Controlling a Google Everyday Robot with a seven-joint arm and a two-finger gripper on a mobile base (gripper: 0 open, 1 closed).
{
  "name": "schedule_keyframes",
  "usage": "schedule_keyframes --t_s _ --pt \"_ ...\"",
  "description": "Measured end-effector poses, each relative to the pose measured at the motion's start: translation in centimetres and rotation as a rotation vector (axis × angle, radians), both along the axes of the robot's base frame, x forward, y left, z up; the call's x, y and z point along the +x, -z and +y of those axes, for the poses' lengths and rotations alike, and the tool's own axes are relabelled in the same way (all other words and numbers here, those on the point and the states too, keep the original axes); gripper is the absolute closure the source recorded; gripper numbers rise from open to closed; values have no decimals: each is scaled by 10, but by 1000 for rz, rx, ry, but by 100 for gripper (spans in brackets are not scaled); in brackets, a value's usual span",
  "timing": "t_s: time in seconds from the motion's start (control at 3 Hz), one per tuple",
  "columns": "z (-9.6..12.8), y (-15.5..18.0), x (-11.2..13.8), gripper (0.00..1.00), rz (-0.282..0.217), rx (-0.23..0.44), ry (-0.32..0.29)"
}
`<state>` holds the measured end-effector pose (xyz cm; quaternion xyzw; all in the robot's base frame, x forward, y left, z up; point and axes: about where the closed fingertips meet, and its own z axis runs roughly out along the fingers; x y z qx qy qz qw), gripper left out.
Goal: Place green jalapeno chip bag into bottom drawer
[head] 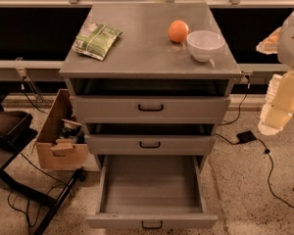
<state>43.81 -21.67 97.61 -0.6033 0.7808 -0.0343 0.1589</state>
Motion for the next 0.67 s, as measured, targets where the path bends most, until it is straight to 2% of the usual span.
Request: schedule_keyframes --t_s 0.33,0.67 --pt "0 0 0 0 0 0 0" --pt "9 5 16 0 -55 41 -31"
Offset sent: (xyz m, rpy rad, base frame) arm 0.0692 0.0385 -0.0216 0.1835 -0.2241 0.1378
